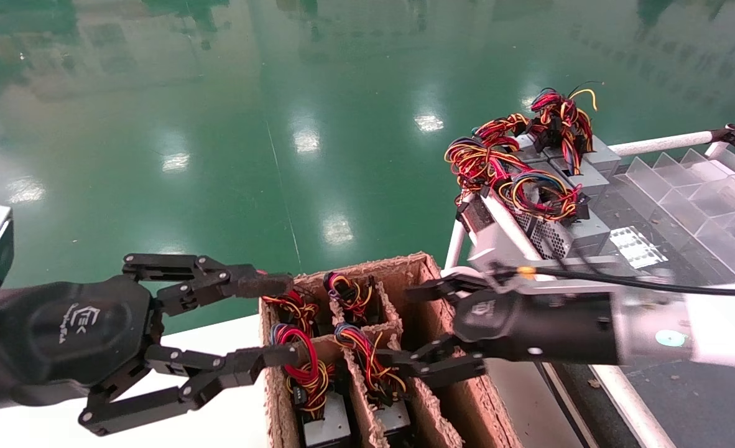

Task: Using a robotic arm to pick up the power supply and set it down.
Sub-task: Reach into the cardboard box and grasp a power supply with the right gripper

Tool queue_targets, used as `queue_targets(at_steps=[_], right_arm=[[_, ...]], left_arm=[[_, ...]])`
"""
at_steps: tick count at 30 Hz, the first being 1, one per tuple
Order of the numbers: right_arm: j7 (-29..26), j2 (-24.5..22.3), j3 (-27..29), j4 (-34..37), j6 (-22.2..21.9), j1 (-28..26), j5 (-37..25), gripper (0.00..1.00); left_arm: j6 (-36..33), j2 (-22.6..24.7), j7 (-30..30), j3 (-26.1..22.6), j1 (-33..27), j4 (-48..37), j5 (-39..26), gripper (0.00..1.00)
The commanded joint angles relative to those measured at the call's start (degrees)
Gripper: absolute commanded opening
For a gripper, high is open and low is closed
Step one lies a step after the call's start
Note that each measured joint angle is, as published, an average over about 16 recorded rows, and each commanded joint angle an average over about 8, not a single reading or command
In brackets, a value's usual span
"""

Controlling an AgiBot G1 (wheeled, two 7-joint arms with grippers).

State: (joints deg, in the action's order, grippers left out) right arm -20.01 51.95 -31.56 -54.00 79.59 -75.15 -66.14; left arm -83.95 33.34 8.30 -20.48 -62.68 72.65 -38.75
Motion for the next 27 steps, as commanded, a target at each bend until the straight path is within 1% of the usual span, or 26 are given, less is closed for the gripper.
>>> queue_targets(at_steps=[1, 2, 7, 16, 20, 27], right_arm=[[-0.24, 2.64, -1.56, 2.72, 0.33, -1.65, -1.8, 0.06], [0.04, 3.52, -2.0, 3.76, 0.54, -2.1, -2.28, 0.0], [1.52, 6.26, -3.42, 7.58, 2.01, -3.51, -3.58, 0.0], [4.23, 7.42, -4.2, 11.23, 4.35, -4.19, -4.02, 0.0], [5.36, 8.25, -4.47, 12.78, 4.06, -4.24, -4.5, 0.0], [7.23, 10.36, -4.86, 15.72, 2.12, -4.52, -5.58, 0.0]], left_arm=[[0.0, 0.0, 0.0, 0.0, 0.0, 0.0, 0.0, 1.0], [0.0, 0.0, 0.0, 0.0, 0.0, 0.0, 0.0, 1.0], [0.0, 0.0, 0.0, -0.01, 0.0, 0.0, 0.0, 1.0], [0.0, 0.0, -0.01, -0.01, 0.0, 0.0, 0.01, 1.0], [0.01, -0.01, -0.01, -0.01, 0.0, 0.0, 0.01, 1.0], [0.01, -0.01, -0.01, -0.02, -0.01, 0.0, 0.01, 1.0]])
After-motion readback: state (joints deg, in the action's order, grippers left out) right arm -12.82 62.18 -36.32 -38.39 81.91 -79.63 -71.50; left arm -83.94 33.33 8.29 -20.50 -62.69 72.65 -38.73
